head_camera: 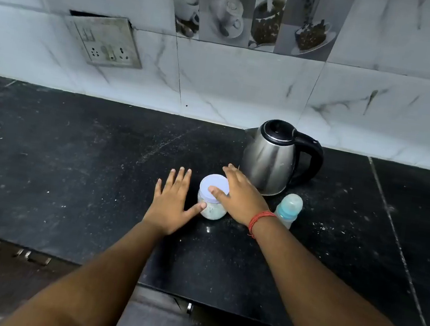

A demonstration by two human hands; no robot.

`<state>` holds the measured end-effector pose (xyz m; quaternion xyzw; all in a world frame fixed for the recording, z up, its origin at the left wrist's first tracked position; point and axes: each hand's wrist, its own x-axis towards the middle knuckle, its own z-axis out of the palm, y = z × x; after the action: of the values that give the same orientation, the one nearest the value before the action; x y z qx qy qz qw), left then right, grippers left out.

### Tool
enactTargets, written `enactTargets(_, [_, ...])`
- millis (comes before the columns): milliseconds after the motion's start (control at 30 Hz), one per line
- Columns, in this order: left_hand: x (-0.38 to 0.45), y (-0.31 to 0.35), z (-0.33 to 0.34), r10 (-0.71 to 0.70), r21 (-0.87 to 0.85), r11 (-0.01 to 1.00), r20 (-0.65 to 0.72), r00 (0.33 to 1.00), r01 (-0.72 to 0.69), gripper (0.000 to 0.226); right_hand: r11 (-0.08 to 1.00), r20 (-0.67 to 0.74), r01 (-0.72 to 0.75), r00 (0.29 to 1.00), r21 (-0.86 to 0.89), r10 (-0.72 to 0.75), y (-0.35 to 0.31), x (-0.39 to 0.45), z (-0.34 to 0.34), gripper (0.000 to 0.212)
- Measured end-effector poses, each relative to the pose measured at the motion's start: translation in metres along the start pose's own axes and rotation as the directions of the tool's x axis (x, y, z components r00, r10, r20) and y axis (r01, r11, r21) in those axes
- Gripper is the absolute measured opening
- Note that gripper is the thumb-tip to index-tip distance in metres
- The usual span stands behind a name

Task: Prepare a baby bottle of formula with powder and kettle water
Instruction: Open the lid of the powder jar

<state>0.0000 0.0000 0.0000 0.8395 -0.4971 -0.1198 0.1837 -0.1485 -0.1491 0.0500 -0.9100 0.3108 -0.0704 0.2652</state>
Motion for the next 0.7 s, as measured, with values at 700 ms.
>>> enactTargets(700, [-0.012, 0.025, 0.017, -0.072, -0.621, 0.781, 0.017, 0.997, 0.067, 0.088, 0.919, -0.036, -0.142, 0.985, 0.369, 0.167, -0.019, -0.016, 0.005, 0.078])
